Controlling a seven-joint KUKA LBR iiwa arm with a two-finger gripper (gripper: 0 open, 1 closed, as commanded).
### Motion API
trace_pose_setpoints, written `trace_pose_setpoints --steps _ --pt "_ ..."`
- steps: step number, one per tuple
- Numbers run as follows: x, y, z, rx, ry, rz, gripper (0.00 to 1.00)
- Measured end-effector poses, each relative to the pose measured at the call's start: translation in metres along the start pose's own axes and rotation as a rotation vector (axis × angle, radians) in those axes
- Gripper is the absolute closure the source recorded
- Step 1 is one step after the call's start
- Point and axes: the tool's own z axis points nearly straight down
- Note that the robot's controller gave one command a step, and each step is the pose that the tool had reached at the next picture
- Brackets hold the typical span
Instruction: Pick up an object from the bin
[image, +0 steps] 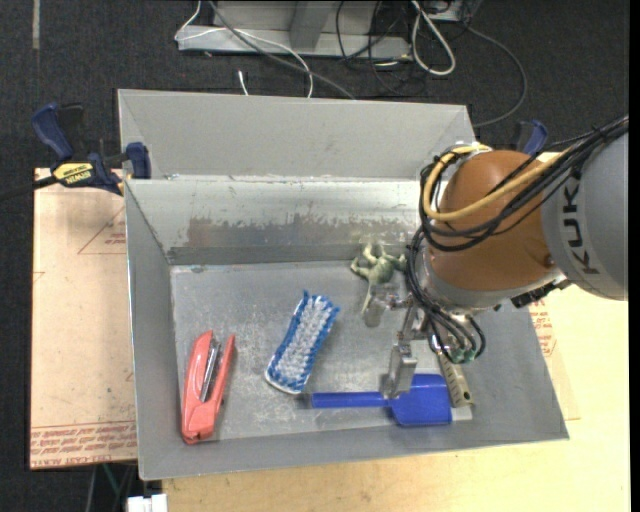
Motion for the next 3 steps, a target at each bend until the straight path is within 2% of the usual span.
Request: trace_pose_setpoints --steps 1,2,3 --pt "0.000 0.000 0.000 0.000 0.000 0.000 0.00" --pt "-0.002 0.017 0.074 -0.002 0.002 0.012 0.00" --pt "0.003 -0.005 0.103 -0.001 -0.012 -0.095 1.00"
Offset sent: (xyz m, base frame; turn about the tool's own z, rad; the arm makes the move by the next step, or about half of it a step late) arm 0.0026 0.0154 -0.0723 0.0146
